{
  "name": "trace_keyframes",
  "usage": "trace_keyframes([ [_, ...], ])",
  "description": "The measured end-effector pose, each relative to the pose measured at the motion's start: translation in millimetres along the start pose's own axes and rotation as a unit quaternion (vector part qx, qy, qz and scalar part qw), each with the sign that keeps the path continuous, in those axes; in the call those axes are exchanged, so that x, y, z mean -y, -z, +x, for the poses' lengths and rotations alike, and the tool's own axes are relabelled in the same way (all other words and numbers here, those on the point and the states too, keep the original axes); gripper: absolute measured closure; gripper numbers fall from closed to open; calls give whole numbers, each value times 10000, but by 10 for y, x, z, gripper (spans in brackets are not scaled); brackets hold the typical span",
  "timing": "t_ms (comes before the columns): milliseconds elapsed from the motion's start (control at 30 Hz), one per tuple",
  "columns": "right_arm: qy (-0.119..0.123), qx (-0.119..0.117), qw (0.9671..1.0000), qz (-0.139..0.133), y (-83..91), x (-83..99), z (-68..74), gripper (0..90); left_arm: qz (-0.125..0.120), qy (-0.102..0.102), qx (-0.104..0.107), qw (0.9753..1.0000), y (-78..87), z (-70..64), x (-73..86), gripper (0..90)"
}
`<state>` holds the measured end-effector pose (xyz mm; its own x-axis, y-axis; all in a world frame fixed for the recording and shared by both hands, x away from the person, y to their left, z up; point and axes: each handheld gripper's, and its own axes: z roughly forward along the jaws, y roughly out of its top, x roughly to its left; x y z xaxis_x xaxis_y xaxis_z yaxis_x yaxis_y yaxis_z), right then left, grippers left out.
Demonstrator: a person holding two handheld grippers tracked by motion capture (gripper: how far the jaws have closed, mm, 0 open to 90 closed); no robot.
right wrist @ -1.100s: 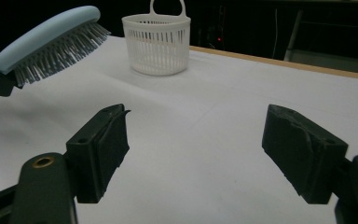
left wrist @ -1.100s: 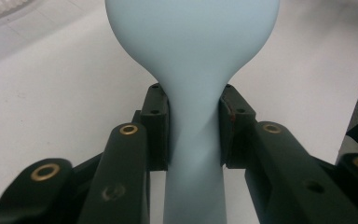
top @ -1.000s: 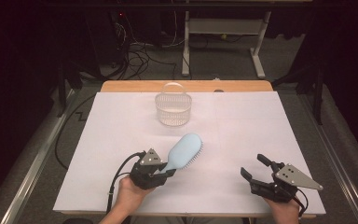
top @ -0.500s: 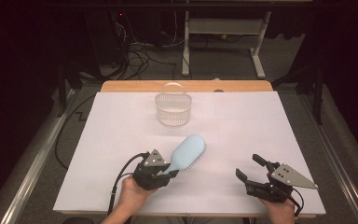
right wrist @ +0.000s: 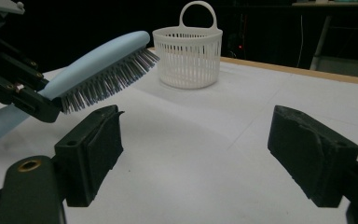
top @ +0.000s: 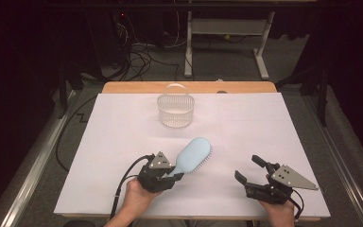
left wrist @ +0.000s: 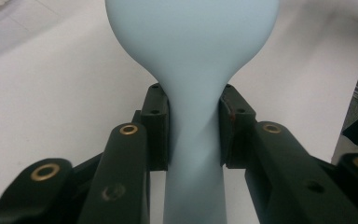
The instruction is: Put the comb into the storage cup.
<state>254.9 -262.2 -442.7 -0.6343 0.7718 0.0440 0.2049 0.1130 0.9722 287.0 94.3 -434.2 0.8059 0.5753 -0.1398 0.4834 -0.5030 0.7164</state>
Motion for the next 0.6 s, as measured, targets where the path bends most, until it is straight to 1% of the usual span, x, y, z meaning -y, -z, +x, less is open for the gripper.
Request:
trace_keyframes([
  [67, -19, -33, 10000, -29, -14, -7, 13, 175, -9, -8, 7, 10000, -3, -9, -8, 675],
  [233, -4, -138, 9999, 33, -65, -14, 53, 173, 16, -48, -16, 10000, -19, -21, -12, 676],
  [600, 15, -272, 9996, 63, -140, -34, 115, 167, 38, -140, 34, 9999, -55, -64, -31, 675],
])
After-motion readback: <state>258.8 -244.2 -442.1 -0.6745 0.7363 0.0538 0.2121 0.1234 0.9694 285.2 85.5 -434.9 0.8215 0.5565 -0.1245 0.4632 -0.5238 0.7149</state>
